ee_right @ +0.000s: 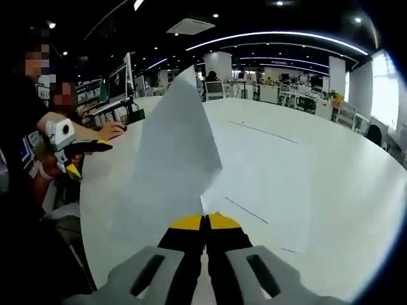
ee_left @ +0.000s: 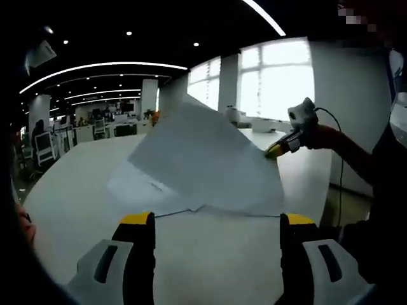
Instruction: Organize the stack of printing papers by aligning and flattening the scattered papers on the table
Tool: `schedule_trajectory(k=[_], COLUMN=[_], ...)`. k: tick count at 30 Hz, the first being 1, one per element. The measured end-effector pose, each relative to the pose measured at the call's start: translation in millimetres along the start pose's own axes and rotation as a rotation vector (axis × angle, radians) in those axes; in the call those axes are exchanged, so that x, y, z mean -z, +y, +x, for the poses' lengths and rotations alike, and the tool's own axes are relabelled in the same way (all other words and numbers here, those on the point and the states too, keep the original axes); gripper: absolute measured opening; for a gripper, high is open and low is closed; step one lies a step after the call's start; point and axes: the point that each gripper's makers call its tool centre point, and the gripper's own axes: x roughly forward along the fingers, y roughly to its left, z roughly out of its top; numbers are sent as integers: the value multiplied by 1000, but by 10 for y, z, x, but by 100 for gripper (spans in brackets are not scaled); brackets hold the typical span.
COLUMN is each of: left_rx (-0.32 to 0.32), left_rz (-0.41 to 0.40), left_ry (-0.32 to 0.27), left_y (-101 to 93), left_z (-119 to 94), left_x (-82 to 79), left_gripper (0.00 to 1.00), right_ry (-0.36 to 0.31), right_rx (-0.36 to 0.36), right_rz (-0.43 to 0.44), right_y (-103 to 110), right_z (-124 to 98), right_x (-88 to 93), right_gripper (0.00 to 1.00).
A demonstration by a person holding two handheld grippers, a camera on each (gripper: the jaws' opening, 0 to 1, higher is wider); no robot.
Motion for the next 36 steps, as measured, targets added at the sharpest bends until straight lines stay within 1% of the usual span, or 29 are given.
schedule_trajectory(k=[6,16,22,29,36], left_rx=[10,23,32,46,49], left_rz=[-11,-16,-31,-42,-46], left_ry=[-14,-39,-63,-98,-100], left_y=[-15,-43,-78,-122,-132], left_z=[73,129,170,246,277], left_x=[-37,-124,-185,-296,-291], left_gripper=[83,83,84,84,84], right_ry=[-37,-114,-136,-158,-184], right_rx=[9,5,-4,-18,-26], right_rz=[5,16,26,37,44], right_y=[-34,-41,-36,2,7], right_z=[-126,-363,-425,-463,-544], right_x=[-79,-279,-339,-392,-462], right_gripper=[0,0,0,0,0])
